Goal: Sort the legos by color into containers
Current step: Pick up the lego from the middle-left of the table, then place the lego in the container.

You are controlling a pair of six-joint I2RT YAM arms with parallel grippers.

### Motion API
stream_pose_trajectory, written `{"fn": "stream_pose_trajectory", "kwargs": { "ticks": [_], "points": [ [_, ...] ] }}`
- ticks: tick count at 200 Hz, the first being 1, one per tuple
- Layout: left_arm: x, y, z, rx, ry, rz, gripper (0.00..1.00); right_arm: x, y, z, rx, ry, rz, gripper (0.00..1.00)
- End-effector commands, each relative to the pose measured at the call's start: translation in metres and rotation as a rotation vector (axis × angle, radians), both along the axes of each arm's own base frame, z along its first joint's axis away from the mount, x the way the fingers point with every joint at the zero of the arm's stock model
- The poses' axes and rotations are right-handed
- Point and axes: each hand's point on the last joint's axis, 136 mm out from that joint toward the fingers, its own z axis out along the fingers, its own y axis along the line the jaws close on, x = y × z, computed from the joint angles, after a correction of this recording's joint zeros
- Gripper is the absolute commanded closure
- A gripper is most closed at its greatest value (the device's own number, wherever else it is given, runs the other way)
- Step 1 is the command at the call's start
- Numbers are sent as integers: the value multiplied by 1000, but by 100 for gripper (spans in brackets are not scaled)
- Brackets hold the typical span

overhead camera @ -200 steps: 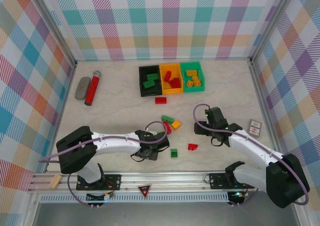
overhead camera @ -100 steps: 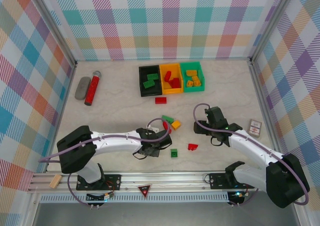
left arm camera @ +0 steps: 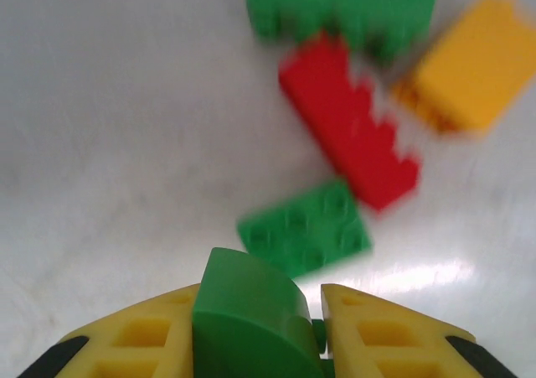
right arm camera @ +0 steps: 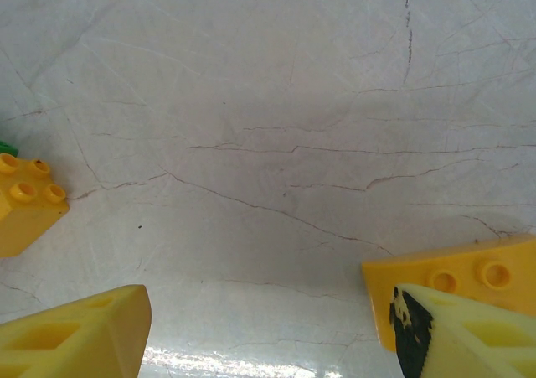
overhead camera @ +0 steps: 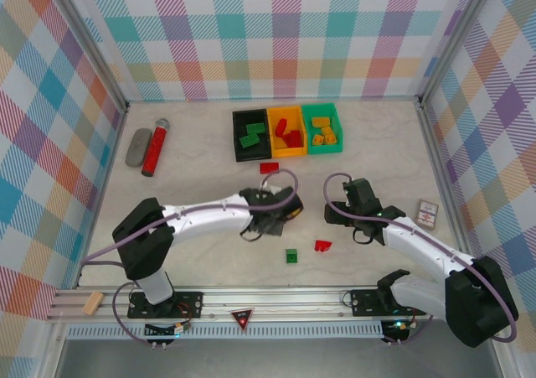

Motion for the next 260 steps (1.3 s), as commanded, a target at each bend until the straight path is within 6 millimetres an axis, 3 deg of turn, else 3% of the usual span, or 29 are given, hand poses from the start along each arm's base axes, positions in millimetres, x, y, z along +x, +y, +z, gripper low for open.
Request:
{"fn": "stream_pose_trajectory", "kwargs": {
  "ticks": [1,56,110,119,135,147,158,175,208,260],
  "points": [
    [40,15,13,52,-2,-23,85,7,1,9,15,-32,-15,24],
    [155,28,56,11,-67,0,83,7,2,11,22,-44,-13,24],
    [249,46,62,-47,-86,75,78,6,1,12,25,-52,-14,24],
    [261,49,61,-48,-94,86,71,6,2,12,26,-53,-10,24],
    [274,58,64,-43,-111,123,42,6,2,12,27,-50,-8,24],
    [275,56,69,-83,-111,126,20,7,3,12,30,-49,-3,24],
    [271,50,75,-117,-117,113,15,7,4,11,29,-45,-2,24],
    [260,46,86,-156,-144,104,15,7,3,11,28,-43,-4,24],
    [217,39,98,-260,-188,69,15,8,3,10,22,-39,-6,24],
    [128,69,70,-375,-149,102,15,8,4,8,20,-30,-2,24]
  ]
}}
